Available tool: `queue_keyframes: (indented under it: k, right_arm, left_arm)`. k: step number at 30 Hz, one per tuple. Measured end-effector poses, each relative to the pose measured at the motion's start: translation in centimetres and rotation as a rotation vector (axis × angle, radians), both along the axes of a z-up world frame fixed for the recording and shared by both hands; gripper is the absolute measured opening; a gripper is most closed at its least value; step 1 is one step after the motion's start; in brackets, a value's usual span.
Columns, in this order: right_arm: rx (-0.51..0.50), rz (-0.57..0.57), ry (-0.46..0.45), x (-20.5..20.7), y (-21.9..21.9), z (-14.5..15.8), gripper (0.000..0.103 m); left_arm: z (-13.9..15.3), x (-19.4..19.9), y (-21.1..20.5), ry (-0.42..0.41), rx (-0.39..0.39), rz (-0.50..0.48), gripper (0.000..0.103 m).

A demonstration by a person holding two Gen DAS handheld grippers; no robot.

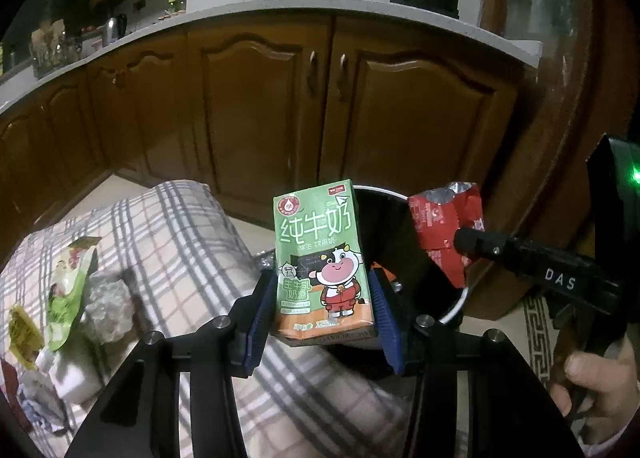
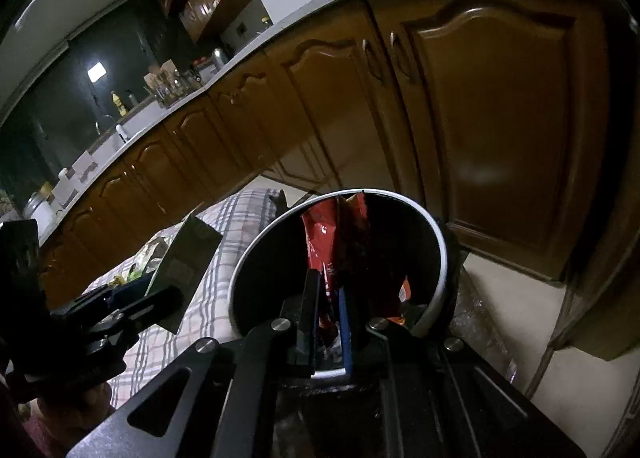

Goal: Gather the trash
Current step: 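Carry the carton and red bag over the white bin and release both, then grasp the red-and-white box with the left tool while the right tool grasps crumpled paper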

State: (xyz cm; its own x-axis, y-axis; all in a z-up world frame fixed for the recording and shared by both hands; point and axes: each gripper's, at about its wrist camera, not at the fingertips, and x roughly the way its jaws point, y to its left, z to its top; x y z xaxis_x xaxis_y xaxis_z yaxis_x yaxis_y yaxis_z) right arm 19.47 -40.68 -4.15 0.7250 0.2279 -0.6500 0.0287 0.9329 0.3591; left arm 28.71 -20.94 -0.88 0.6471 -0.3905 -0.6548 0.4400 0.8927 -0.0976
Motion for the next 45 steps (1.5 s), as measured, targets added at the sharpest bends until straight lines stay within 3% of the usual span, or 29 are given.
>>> queue_keyframes:
  k: [18,21,23,26,37,45]
  right_arm:
    - [-0.012,-0.001,0.069,2.8,-1.0,-1.8,0.009]
    - [-0.015,0.004,0.079,3.1,-1.1,-2.0,0.015]
    - [-0.008,0.002,0.084,3.1,-1.4,-2.1,0.032]
    - [0.011,-0.002,0.075,2.7,-1.6,-1.9,0.05]
    - [0.045,-0.022,0.013,0.4,-0.7,-0.5,0.075]
    - [0.043,0.045,-0.013,-1.6,4.1,0.1,0.086]
  left_arm:
    - [-1.5,3.5,-3.5,0.057,0.021,0.009,0.046]
    - [-1.7,3.8,-3.7,0.075,0.016,0.007,0.05]
    - [-1.8,3.9,-3.6,0.082,0.012,0.01,0.065]
    - [-1.7,3.6,-3.2,0.076,0.008,0.021,0.07]
    - [-1.5,-0.3,1.8,0.064,-0.02,0.084,0.074]
    - [-1.6,-4.7,7.5,0.067,-0.029,0.166,0.074]
